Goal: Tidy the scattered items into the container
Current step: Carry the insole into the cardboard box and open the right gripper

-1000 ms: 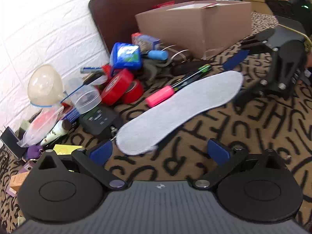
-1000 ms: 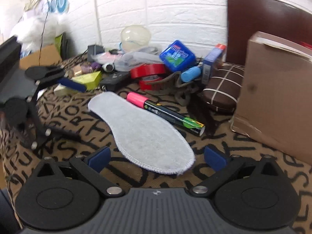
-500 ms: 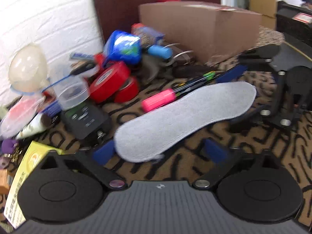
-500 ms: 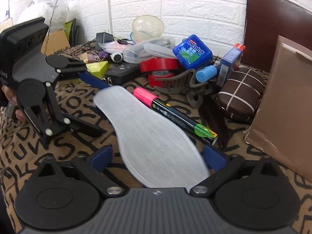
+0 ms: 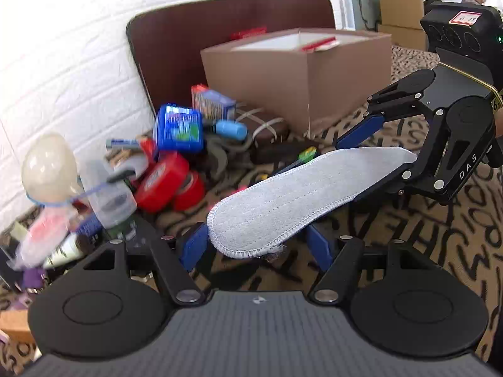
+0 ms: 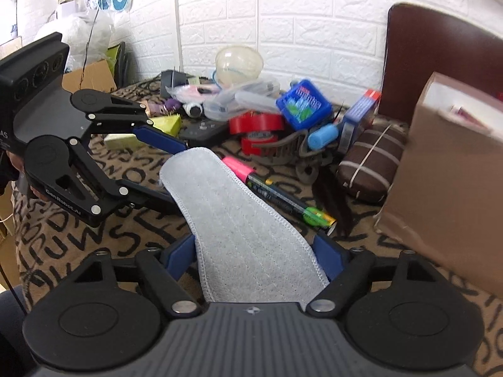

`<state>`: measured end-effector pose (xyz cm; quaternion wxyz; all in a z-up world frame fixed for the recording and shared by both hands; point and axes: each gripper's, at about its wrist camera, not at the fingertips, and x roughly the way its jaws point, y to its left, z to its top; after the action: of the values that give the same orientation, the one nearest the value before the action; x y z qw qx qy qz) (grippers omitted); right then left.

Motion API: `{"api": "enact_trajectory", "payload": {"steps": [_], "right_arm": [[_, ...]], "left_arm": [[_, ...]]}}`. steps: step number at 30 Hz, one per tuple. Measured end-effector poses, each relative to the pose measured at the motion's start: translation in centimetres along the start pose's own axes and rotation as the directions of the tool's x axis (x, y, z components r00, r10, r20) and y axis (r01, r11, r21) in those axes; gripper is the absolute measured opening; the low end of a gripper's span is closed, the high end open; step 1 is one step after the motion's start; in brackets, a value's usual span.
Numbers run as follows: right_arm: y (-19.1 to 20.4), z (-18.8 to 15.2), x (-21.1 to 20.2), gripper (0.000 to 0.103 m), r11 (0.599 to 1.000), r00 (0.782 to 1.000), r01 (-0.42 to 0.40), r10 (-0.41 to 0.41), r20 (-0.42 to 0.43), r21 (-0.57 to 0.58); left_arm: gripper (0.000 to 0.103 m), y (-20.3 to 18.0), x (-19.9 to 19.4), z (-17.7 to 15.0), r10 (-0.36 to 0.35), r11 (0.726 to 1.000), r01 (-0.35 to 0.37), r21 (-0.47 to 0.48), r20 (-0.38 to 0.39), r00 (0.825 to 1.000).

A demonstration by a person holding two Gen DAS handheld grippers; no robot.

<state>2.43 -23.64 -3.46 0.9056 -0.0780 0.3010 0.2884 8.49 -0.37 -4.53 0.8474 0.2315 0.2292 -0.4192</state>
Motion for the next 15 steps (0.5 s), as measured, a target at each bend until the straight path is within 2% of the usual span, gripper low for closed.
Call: {"api": "enact_trajectory", "payload": {"steps": [8,15], "right_arm": [[-0.7,2.5,-4.2,0.083,0.997,0.995,0.071,-0.068,0.075,-0.04],[-3.7,4.0,-7.4,0.083,0.985,0.98,0.168,-0.162,0.112,-0.04]], "left_arm": [[0.071,-0.4,-1.2,3.8,0.0,0.999,-0.002,0.033,0.082,0.997],[0.073,-1.8,1.0,9.2,0.007,0.996,-0.019,0.092,0.126,0.992]]}}
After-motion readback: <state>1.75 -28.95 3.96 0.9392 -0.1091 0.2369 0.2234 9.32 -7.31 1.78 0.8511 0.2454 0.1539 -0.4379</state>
